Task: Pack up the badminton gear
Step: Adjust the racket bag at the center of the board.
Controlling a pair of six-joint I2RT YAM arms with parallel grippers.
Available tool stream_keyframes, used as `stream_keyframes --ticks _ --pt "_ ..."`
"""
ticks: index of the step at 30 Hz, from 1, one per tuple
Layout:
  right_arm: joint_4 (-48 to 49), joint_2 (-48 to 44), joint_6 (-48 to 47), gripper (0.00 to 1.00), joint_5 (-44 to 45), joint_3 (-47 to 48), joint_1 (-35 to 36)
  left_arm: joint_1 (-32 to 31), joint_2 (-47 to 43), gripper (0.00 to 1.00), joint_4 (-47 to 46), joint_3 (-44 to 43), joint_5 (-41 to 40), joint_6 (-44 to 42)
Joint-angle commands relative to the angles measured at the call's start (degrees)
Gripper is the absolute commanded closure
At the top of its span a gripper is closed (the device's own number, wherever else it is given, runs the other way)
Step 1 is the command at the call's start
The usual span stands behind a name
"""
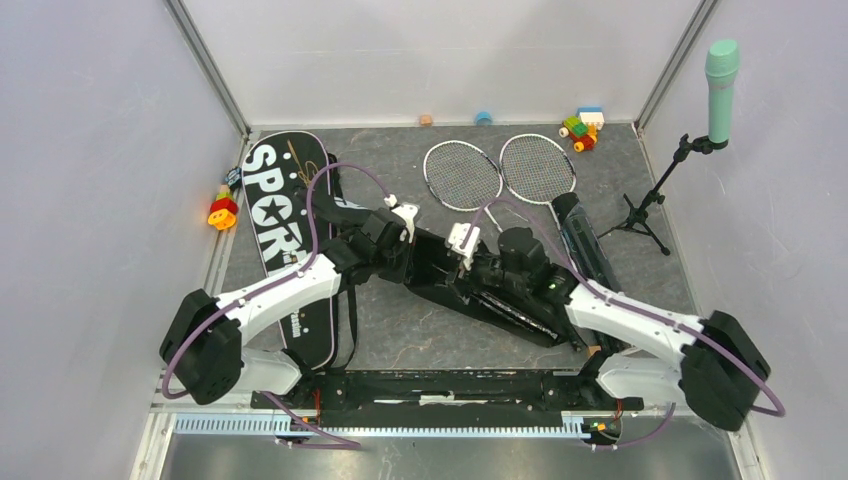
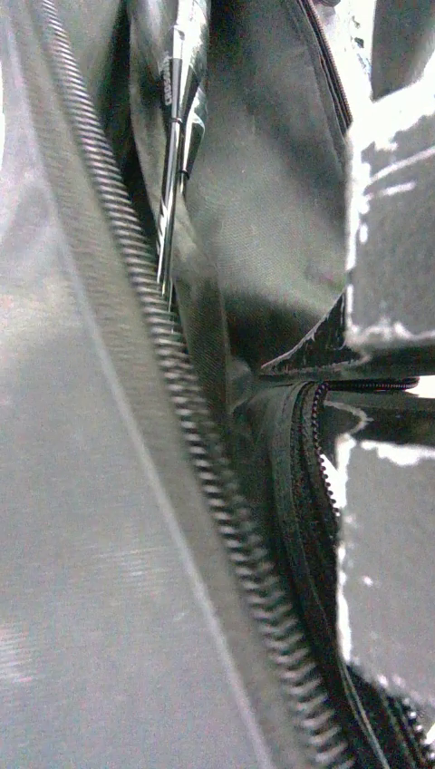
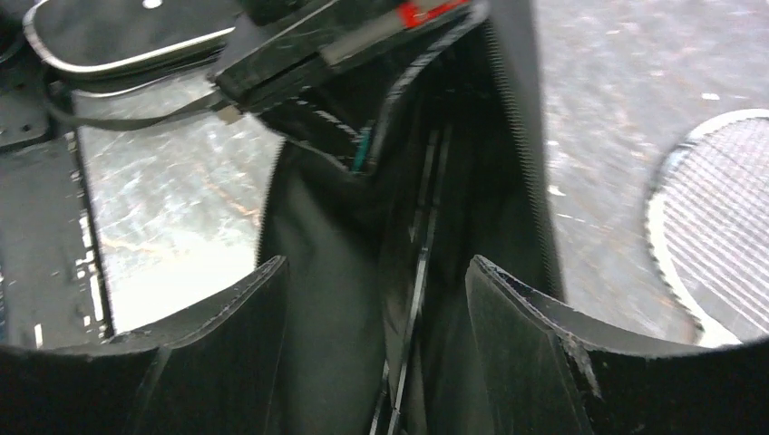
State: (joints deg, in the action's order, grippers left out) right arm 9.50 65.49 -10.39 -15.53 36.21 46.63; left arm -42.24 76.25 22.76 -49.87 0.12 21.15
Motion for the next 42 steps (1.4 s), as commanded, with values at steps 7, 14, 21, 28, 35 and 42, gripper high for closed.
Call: stream_keyframes --ticks 7,14,21,28,35,42 --pt "7.1 16.9 4.4 0.27 -10.6 8.8 0.0 -0.1 -3.5 0.98 -5.3 1.6 2.7 -1.3" --pt "18.5 22.3 3.8 0.35 0.6 8.3 0.1 -0.1 -3.6 0.98 -5.0 2.2 3.3 -1.2" --pt "19.7 28.1 3.5 0.56 -3.0 10.5 0.2 -0.1 -4.3 0.98 -5.7 2.7 3.0 -0.8" --pt "3.4 21.0 11.4 1.0 -7.8 15.0 -0.1 0.1 -1.8 0.98 -5.9 1.8 -9.8 1.1" --pt "-12.9 12.8 22.2 1.0 -24.5 19.9 -2.4 1.1 1.0 0.98 -9.7 1.4 -21.9 5.6" --pt "10.0 11.3 53.8 1.0 -45.2 15.8 -2.6 1.7 1.7 0.98 -13.3 0.4 -23.1 8.9"
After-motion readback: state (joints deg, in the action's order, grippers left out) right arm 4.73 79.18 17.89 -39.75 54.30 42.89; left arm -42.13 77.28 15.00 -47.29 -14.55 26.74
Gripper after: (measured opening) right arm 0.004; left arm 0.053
